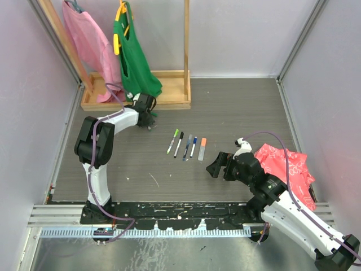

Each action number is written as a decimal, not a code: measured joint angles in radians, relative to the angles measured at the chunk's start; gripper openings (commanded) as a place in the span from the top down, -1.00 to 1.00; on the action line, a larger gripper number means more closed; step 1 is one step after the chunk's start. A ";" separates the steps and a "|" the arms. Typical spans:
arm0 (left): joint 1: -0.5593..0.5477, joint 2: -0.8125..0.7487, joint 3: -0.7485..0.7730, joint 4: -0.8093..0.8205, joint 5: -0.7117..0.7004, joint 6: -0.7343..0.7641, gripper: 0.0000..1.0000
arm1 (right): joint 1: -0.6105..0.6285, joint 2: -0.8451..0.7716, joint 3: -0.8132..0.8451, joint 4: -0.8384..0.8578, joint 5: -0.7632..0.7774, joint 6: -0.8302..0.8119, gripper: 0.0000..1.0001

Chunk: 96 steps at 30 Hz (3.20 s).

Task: Insert the pens into the pen caps
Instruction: Pick up the pen from the center of the board.

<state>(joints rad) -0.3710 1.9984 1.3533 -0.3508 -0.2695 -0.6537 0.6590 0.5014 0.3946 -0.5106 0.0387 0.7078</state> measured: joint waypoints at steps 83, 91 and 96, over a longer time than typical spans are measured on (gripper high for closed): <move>-0.868 -0.796 -0.497 0.238 0.020 -0.012 1.00 | 0.000 0.160 -0.022 0.584 -0.270 0.316 0.65; -0.868 -0.778 -0.491 0.243 0.022 -0.014 0.53 | 0.000 0.159 -0.023 0.587 -0.276 0.304 1.00; -0.870 -0.788 -0.491 0.238 0.006 -0.019 0.27 | 0.000 0.154 -0.023 0.564 -0.267 0.282 1.00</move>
<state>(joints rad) -1.2411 1.2102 0.8619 -0.1131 -0.2638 -0.6727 0.6590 0.6559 0.3717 0.0532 -0.2283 0.9894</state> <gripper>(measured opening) 0.316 0.158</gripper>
